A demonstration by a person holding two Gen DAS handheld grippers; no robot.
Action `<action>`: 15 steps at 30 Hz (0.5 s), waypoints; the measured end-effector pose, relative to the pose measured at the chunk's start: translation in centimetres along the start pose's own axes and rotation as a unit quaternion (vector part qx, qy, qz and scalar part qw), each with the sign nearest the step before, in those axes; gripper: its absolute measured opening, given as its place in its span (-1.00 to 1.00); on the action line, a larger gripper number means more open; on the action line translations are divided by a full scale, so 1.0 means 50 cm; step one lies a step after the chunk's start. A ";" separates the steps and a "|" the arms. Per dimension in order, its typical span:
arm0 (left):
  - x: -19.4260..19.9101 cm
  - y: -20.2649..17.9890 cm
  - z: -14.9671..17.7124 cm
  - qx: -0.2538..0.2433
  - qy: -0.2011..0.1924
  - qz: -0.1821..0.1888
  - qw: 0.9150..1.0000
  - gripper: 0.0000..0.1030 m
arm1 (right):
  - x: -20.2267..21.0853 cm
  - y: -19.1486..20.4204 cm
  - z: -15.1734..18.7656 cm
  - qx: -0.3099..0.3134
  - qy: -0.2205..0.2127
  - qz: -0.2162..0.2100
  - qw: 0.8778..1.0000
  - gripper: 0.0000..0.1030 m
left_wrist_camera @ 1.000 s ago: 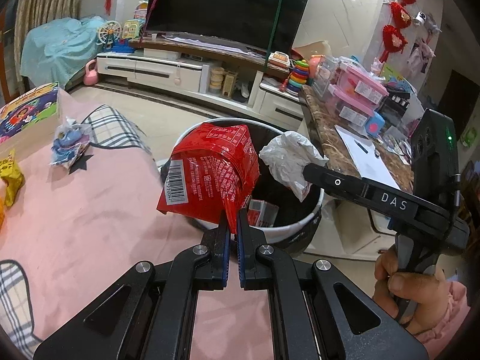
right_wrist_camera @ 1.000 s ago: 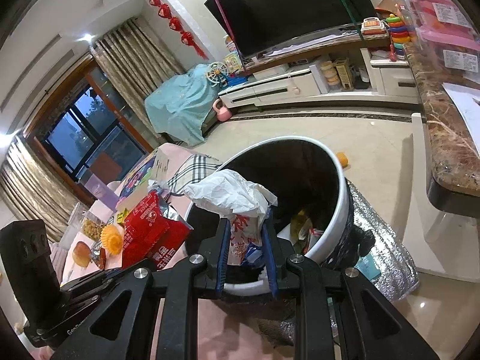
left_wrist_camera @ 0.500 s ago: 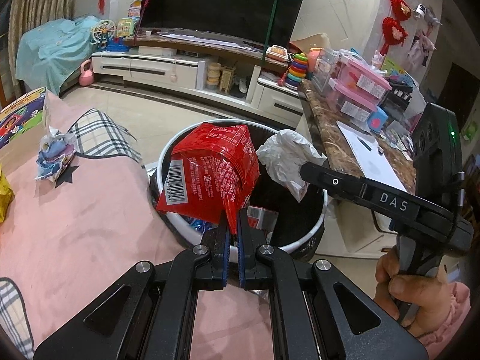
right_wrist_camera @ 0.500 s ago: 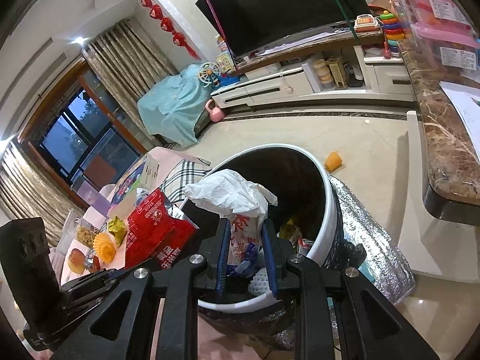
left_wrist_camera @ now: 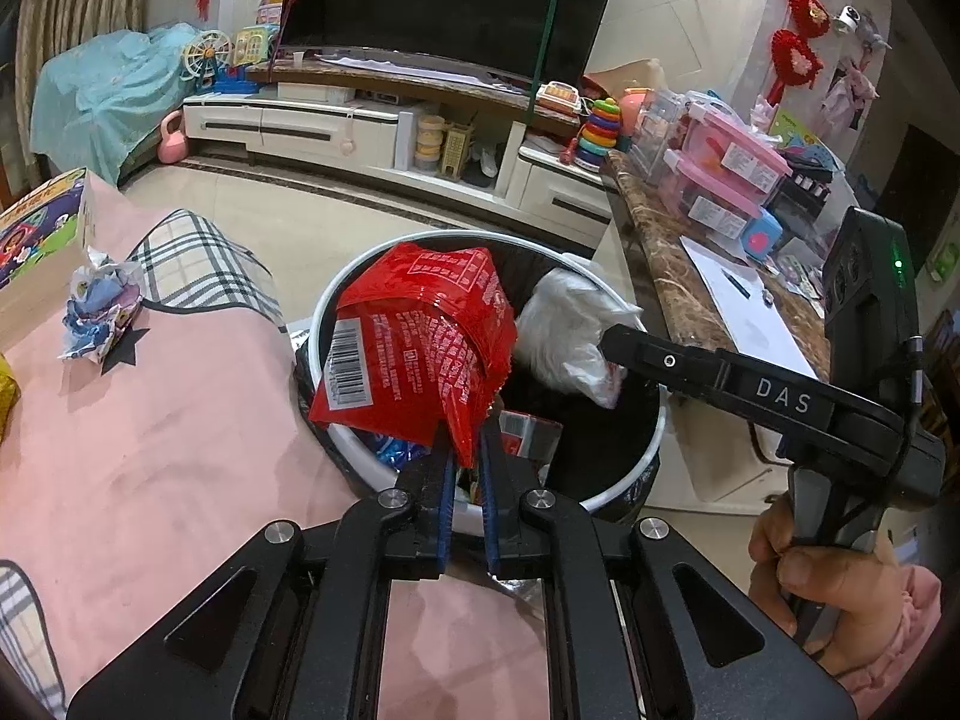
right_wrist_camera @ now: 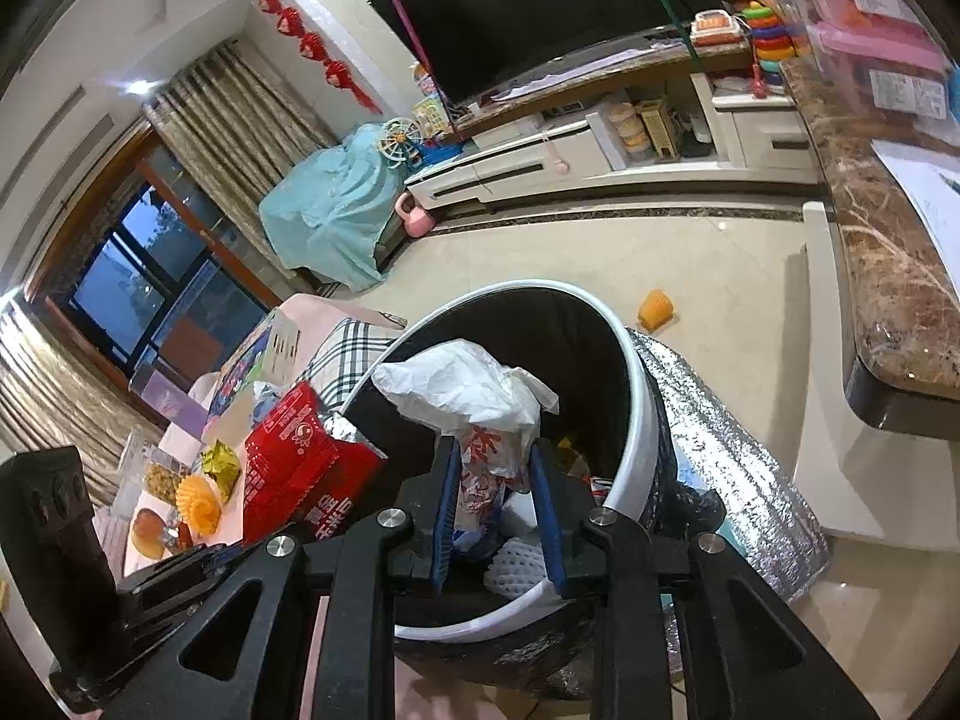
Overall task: Collect trash
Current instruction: 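Carry the red snack bag and white tissue over the bin and release both, then move both open tools back toward the table items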
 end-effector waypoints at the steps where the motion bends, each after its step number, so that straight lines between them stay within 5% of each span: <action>1: 0.001 0.002 0.000 0.001 0.000 -0.001 1.000 -0.81 | 0.000 -0.002 -0.001 -0.002 -0.001 0.001 1.000 -0.35; 9: 0.016 0.013 -0.004 0.013 -0.013 -0.009 1.000 -0.24 | 0.008 0.007 -0.003 -0.003 -0.009 -0.002 1.000 0.10; 15: 0.036 0.030 0.003 0.028 -0.021 -0.015 0.999 -0.18 | 0.020 0.020 -0.002 -0.002 -0.017 -0.003 1.000 0.29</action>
Point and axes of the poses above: each gripper's, at about its wrist camera, not at the fingertips, and x roughly against the way its jaws point, y to its left, z to its underside, the point moved 9 cm from there along -x, roughly the way its jaws point, and after that the axes turned 10 degrees about -y, right-handed, at the moved point
